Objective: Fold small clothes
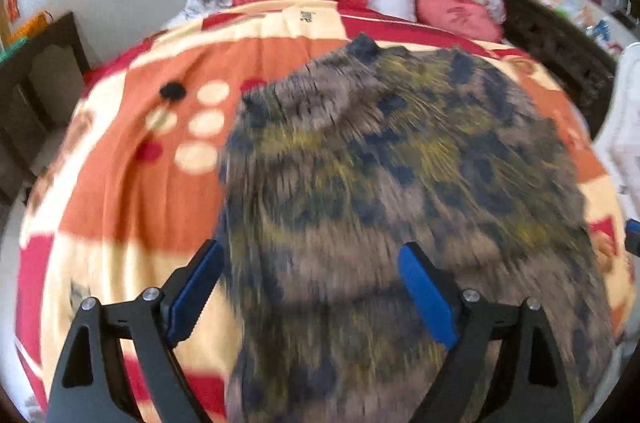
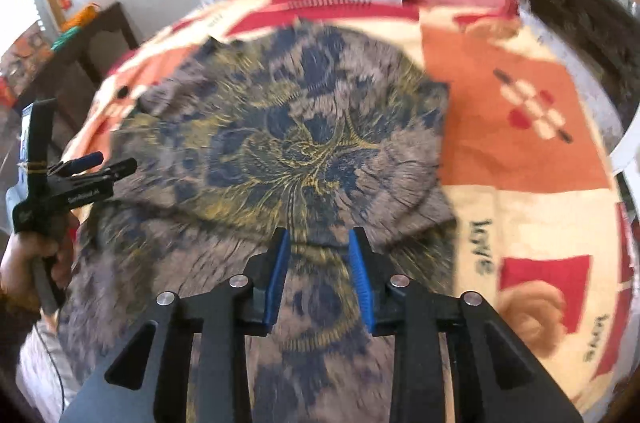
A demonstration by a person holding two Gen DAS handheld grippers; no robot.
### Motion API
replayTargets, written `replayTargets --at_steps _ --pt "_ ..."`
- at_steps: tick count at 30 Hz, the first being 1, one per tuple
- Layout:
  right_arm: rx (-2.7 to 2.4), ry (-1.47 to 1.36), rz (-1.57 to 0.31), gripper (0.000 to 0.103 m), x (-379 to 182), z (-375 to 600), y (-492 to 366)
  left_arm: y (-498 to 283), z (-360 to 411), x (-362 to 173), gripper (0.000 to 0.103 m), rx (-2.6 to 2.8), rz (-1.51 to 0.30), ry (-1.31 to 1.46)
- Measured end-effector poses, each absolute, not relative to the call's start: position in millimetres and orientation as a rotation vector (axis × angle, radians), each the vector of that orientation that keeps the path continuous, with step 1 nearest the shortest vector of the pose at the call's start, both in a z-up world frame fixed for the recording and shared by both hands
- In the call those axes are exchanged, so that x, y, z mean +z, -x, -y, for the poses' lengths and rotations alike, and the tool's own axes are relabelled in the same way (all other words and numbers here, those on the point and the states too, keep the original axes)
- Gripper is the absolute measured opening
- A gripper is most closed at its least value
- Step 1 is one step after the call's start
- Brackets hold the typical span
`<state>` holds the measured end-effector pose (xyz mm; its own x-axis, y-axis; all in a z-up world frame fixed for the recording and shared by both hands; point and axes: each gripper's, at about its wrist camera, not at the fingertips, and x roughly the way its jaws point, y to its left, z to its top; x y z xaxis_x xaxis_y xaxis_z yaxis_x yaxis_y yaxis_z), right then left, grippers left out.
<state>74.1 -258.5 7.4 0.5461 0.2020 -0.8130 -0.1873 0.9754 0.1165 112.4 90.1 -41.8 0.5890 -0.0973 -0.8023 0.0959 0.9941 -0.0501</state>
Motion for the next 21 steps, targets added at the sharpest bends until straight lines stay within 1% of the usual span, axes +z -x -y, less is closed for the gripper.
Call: replayTargets --at_steps 2,3,5,7,9,11,14,19,21 --pt "0.293 -0.013 -0.959 0.048 7.1 262.0 -49.1 -100.8 -92.1 -59.4 0.094 -0.153 -1.011 0.013" --pt "0.315 -0.012 -0.984 0.048 0.5 263.3 -39.4 -96.2 -91.2 -71.6 0.094 -0.162 -1.055 0.005" --pt "0.327 0.029 -1.08 0.048 -27.3 257.2 -28.9 -83.6 -86.1 -86.8 0.093 -0.164 -1.089 -0.05" --pt "0.286 0.119 -1.188 0.048 -61.6 253.7 -19.9 -71.4 -85.1 -81.2 0.093 -0.174 -1.067 -0.094" --pt "0.259 0.127 -1.128 0.048 -62.5 257.3 -6.5 -51.7 -97.6 -64.3 0.091 -0.184 -1.067 -0.078" --pt "0.246 0.065 -1.122 0.048 -52.7 264.5 3.5 -26.7 -117.7 -45.4 0.092 -0.205 -1.028 -0.039" --pt "0.248 0.046 -0.973 0.048 -27.7 269.5 37.8 15.7 -153.4 -31.6 0.095 -0.226 -0.993 -0.004" --pt "0.251 0.084 -0.893 0.048 -32.3 258.3 74.0 68.6 -182.5 -61.8 0.095 -0.281 -1.066 0.103" --pt "0.236 0.072 -0.876 0.048 -37.4 257.4 78.3 85.2 -177.9 -67.7 0.095 -0.319 -1.042 0.124"
